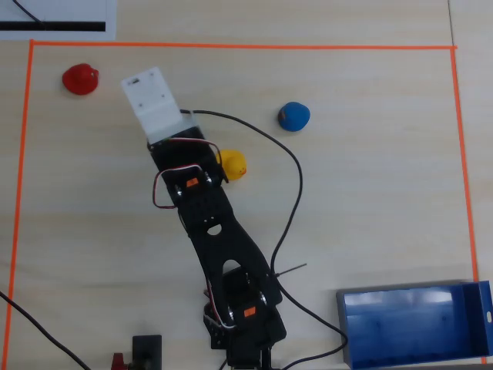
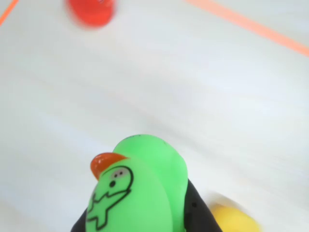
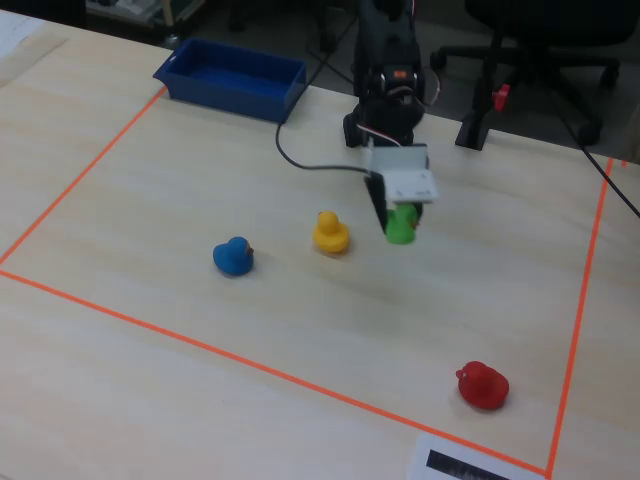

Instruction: Grasp green duck and put it into box.

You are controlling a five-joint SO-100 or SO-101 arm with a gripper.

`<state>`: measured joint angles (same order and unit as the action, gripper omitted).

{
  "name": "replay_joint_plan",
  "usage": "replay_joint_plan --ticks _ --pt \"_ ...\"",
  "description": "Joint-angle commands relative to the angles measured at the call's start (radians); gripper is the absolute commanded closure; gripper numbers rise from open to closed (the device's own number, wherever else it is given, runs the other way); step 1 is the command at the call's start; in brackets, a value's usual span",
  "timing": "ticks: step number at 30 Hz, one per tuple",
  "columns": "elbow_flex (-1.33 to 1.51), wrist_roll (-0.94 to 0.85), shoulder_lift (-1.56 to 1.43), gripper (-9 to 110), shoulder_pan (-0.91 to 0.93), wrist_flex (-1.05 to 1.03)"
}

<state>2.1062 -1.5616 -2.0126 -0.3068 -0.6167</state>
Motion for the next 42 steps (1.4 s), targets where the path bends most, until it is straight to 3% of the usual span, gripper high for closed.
replay_joint_plan --ticks 1,12,21,28,35,42 --pt "-0.110 -0.008 -0.124 101 0.193 -0.141" --pt "-0.328 -0.133 -0.190 101 0.854 -0.311" --pt "-0.657 -0.135 0.029 101 1.313 -0.416" --pt "-0.887 -0.135 0.268 101 1.569 -0.399" --pt "-0.870 -0.172 0.348 101 1.755 -0.241" --pt "-0.831 -0.238 0.339 101 1.894 -0.235"
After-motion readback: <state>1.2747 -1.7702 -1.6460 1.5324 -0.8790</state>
